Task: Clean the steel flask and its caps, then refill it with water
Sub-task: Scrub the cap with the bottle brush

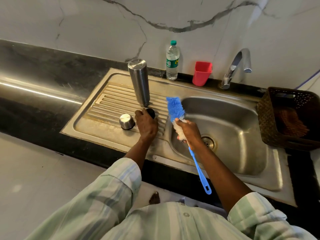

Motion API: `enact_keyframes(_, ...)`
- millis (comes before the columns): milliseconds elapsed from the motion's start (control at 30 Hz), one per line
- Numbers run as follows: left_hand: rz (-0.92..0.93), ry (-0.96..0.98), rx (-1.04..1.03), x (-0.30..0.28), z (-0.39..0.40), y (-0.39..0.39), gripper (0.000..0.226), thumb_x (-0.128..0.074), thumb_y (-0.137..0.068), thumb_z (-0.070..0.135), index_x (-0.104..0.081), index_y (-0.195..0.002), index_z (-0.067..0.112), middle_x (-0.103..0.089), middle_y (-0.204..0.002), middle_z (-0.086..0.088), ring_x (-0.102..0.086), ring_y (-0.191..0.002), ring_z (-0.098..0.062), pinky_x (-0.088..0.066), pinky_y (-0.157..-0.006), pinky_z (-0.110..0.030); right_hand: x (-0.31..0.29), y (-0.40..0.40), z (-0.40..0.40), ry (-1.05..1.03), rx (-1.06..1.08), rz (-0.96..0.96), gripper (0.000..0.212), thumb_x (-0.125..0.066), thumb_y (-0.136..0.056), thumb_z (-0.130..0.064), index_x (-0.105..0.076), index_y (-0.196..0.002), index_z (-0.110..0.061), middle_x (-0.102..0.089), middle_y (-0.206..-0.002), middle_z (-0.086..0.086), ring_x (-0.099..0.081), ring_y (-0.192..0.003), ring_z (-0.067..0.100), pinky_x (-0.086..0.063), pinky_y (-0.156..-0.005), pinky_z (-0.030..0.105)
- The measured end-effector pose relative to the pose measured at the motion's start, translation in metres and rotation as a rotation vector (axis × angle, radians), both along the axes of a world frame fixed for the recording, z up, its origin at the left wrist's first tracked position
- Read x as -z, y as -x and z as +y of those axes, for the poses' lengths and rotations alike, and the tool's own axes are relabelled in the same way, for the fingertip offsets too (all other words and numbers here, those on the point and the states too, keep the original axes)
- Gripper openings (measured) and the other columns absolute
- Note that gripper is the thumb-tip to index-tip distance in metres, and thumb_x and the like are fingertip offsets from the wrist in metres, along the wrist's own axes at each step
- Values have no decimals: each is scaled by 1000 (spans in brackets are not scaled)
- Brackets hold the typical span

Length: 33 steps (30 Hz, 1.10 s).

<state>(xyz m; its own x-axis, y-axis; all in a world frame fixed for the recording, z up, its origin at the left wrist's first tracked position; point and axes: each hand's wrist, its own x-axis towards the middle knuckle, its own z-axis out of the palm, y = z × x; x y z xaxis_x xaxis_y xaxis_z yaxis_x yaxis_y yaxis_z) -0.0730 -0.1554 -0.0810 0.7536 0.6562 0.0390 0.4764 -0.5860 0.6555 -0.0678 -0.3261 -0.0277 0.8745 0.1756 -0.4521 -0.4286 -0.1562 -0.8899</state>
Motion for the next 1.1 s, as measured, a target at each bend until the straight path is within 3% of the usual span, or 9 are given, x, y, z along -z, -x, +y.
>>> enact_keyframes(133, -42, 12, -16, 0, -9, -1, 55, -69, -86, 20, -48, -136, 10, -48, -133, -17, -50, -120, -35, -43, -104, -43, 2, -3, -23, -40, 24, 15, 25, -70, -89, -30, -65, -98, -6, -64, -79, 10, -57, -55, 21, -44, -42, 24)
enact_keyframes(333, -324, 571, 198, -17, -67, -9, 46, -77, -81, 18, -62, -124, 25, -70, -112, 7, -65, -103, -8, -52, -90, -25, -8, -18, -64, -232, 105, -24, 13, -58, -95, -10, -59, -107, -14, -64, -84, 9, -62, -54, 22, -49, -49, 31)
enact_keyframes(400, -342, 850, 244, -23, -83, -14, 38, -75, -83, 8, -66, -113, 30, -73, -98, 17, -68, -93, -1, -56, -80, -24, -13, -26, -77, -99, 161, -139, 13, -57, -96, -9, -60, -105, -17, -65, -85, 8, -61, -55, 20, -52, -49, 32)
enact_keyframes(500, -313, 1072, 315, -23, -101, -25, 54, -79, -80, 5, -56, -128, 16, -69, -113, 0, -69, -99, -18, -59, -77, -33, -21, -27, -92, 236, 121, -374, 22, -59, -93, -26, -64, -114, -22, -70, -100, 5, -65, -80, 23, -56, -74, 40)
enact_keyframes(567, -297, 1129, 328, -21, -108, -32, 53, -80, -77, 0, -51, -120, 9, -65, -109, -13, -68, -92, -26, -58, -72, -33, -23, -23, -96, 478, 18, -471, 30, -57, -93, -37, -63, -120, -26, -69, -112, 4, -62, -99, 25, -50, -82, 37)
enact_keyframes(667, -300, 1220, 353, -21, -113, -39, 37, -71, -84, -2, -57, -118, -2, -71, -99, -10, -67, -86, -21, -54, -71, -27, -19, -25, -102, 752, -79, -555, 32, -52, -94, -42, -60, -123, -30, -67, -117, 5, -59, -107, 30, -46, -81, 37)
enact_keyframes(800, -249, 1285, 449, -19, -116, -45, 35, -71, -86, 16, -66, -119, 8, -71, -111, -10, -65, -99, -23, -52, -73, -28, -10, -38, -118, 712, 2, -487, 27, -52, -95, -38, -62, -120, -30, -69, -112, 3, -61, -101, 29, -42, -72, 32)
enact_keyframes(900, -235, 1372, 416, -16, -116, -53, 38, -66, -90, 14, -61, -127, 10, -70, -119, -10, -67, -108, -26, -56, -78, -33, -8, -35, -116, 761, -51, -560, 28, -53, -95, -38, -63, -120, -29, -67, -112, 3, -60, -101, 27, -43, -73, 32)
enact_keyframes(1100, -249, 1451, 418, -22, -121, -62, 26, -71, -82, 6, -61, -106, 6, -69, -105, -15, -68, -101, -30, -58, -89, -43, 0, -60, -124, 680, 14, -459, 25, -51, -95, -40, -64, -113, -29, -71, -103, 1, -63, -95, 26, -50, -74, 35)
